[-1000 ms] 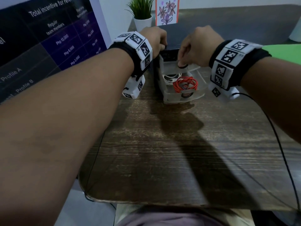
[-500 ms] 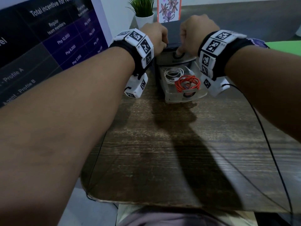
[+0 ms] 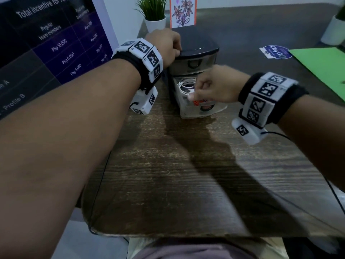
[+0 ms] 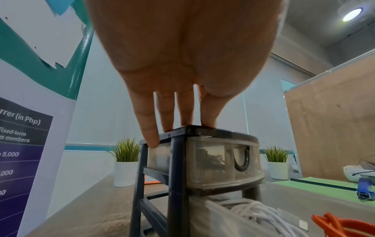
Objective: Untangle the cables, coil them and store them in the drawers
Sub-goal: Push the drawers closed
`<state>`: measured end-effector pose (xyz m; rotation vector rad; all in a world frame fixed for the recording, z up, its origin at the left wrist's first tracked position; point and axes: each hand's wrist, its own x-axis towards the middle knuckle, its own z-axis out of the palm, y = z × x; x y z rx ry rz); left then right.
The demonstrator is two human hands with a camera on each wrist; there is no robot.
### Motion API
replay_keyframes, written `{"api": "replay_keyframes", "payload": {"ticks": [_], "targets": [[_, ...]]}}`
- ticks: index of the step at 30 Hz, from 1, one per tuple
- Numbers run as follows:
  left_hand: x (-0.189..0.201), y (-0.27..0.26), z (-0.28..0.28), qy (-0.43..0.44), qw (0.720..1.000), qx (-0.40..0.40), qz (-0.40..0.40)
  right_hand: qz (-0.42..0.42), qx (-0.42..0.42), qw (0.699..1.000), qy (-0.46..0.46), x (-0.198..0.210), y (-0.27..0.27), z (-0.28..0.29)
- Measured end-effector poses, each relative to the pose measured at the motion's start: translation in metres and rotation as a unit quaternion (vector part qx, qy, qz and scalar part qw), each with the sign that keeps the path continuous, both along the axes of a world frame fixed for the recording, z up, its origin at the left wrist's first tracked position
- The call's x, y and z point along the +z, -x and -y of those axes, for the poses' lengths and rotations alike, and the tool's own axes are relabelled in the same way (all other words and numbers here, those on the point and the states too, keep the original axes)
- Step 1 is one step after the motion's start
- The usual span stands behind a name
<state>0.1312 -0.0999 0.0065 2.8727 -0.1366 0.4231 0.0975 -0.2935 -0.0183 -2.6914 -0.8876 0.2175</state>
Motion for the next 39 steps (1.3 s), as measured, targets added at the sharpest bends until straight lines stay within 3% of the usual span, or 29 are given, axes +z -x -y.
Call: {"api": "replay_keyframes", "payload": {"ticks": [4, 13, 17, 24, 39], "targets": [[0.001, 0.0, 0.0, -0.005, 1.0, -0.001, -0.006, -0.037, 0.0, 0.999, 0.016, -0.004, 0.01, 0.014], [0.002, 0.0, 0.0, -0.008, 1.0, -0.001, -0.018, 0.048, 0.0, 0.997, 0.056, -0.007, 0.01, 0.019], [0.002, 0.0, 0.001, -0.007, 1.0, -0.003, -0.02, 0.082, -0.014, 0.997, 0.002, -0.006, 0.006, 0.018], [0.001, 0.0, 0.0, 0.002, 1.0, -0.002, -0.019, 0.072, -0.037, 0.996, -0.042, -0.015, -0.011, 0.007], [0.0, 0.001, -0.001, 0.018, 1.0, 0.001, -0.012, 0.117, -0.172, 0.978, 0.007, -0.009, -0.037, -0.026]]}}
